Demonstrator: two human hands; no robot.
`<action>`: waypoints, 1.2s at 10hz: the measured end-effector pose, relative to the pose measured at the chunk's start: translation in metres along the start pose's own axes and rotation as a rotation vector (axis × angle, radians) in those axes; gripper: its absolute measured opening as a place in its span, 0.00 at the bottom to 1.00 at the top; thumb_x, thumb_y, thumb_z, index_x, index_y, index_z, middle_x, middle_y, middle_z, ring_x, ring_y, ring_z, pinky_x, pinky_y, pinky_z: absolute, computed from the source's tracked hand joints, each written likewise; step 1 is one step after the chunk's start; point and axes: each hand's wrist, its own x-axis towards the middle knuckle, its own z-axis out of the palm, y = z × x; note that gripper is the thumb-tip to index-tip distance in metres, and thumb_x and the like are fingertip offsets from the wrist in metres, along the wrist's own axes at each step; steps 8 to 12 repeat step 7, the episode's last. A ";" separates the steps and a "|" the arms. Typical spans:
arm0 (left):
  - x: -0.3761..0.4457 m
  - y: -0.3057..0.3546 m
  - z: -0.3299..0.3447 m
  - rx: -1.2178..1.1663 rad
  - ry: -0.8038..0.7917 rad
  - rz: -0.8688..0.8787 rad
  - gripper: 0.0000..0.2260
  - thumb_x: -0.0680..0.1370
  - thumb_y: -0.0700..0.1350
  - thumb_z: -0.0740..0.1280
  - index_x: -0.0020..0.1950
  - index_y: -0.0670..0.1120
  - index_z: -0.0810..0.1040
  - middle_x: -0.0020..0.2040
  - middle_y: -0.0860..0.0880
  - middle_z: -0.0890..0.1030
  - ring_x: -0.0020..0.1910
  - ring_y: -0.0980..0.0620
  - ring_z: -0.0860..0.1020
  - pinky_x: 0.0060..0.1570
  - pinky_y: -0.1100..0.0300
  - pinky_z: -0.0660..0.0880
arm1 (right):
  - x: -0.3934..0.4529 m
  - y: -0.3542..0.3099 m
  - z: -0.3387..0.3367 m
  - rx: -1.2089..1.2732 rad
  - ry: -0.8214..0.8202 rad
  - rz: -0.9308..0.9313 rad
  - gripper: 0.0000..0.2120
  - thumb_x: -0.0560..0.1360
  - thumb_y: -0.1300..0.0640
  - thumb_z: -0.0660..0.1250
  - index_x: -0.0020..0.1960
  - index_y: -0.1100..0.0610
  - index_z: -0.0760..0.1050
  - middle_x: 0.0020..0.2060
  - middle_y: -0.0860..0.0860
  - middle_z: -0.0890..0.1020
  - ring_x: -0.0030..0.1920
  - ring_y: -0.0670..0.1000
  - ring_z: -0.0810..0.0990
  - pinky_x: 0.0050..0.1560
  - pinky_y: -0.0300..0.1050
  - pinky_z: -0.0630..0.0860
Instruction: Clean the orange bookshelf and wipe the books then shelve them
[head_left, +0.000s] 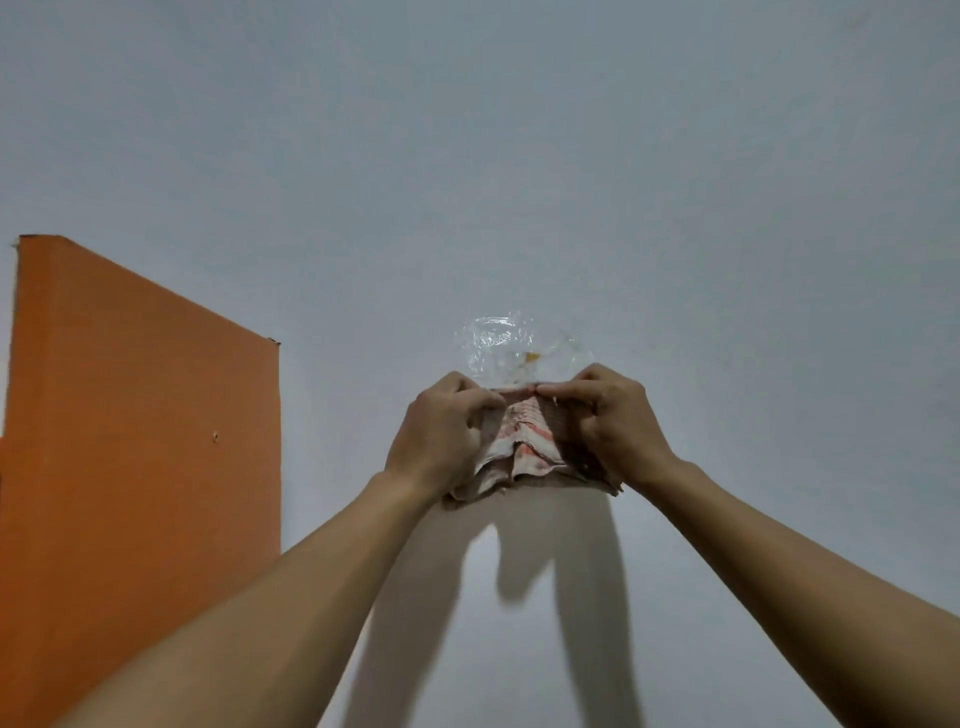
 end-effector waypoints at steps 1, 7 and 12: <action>0.020 -0.005 0.007 0.077 0.019 -0.030 0.10 0.75 0.43 0.72 0.56 0.51 0.86 0.48 0.48 0.81 0.46 0.46 0.80 0.47 0.56 0.77 | 0.017 0.006 0.012 -0.005 0.001 0.004 0.21 0.73 0.73 0.65 0.56 0.53 0.84 0.43 0.52 0.80 0.43 0.51 0.78 0.43 0.34 0.73; -0.175 0.010 0.077 -0.275 0.098 -0.721 0.14 0.77 0.34 0.65 0.42 0.53 0.82 0.43 0.53 0.80 0.41 0.59 0.78 0.43 0.72 0.72 | -0.143 -0.010 0.062 0.454 -0.192 0.632 0.10 0.78 0.63 0.65 0.46 0.50 0.81 0.37 0.50 0.84 0.38 0.48 0.82 0.45 0.49 0.81; -0.175 0.010 0.077 -0.275 0.098 -0.721 0.14 0.77 0.34 0.65 0.42 0.53 0.82 0.43 0.53 0.80 0.41 0.59 0.78 0.43 0.72 0.72 | -0.143 -0.010 0.062 0.454 -0.192 0.632 0.10 0.78 0.63 0.65 0.46 0.50 0.81 0.37 0.50 0.84 0.38 0.48 0.82 0.45 0.49 0.81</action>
